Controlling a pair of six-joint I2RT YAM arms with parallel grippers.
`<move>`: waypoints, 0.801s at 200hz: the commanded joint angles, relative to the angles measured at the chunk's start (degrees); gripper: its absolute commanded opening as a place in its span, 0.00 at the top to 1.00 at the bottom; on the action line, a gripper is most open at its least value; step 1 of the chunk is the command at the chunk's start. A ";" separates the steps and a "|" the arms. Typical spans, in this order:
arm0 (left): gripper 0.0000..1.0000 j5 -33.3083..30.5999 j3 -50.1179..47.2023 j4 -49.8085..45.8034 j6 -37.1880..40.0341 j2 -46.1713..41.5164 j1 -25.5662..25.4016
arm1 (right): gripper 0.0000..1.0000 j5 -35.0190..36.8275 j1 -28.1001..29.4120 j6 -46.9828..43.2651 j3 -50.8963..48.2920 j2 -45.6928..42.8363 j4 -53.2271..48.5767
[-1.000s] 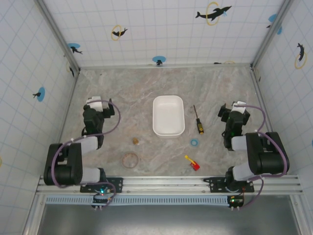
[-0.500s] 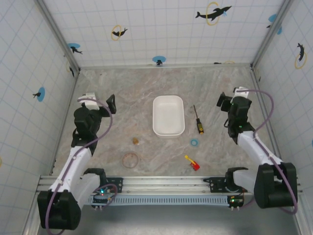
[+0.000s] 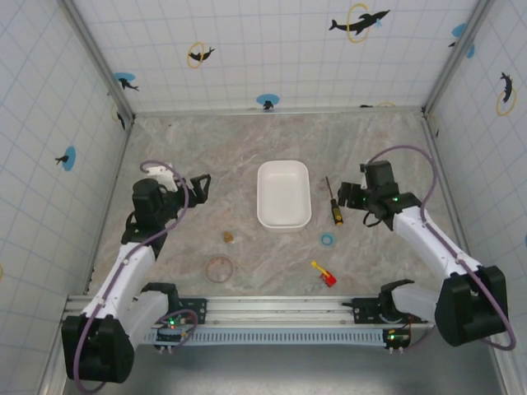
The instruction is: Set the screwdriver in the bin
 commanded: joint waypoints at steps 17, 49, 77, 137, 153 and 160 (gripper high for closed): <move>0.02 3.04 3.15 -4.81 -0.95 0.36 -0.55 | 0.07 -0.03 2.92 -0.19 3.15 5.84 -3.78; 0.03 3.70 4.25 -7.41 0.12 3.16 -0.78 | 0.11 1.64 5.03 -0.23 5.35 10.97 -3.81; 0.03 2.85 4.38 -7.11 0.31 4.13 -1.15 | 0.15 2.36 5.86 -0.44 6.52 13.34 -3.11; 0.02 2.00 3.47 -5.88 -1.34 4.61 -1.23 | 0.23 5.59 7.45 -1.24 8.72 18.44 -3.20; 0.03 1.96 3.29 -5.79 -1.64 5.03 -1.32 | 0.26 5.64 7.60 -1.33 8.97 19.59 -3.06; 0.02 2.20 3.25 -5.79 -1.79 5.30 -1.32 | 0.27 5.69 7.67 -1.37 9.06 20.07 -3.02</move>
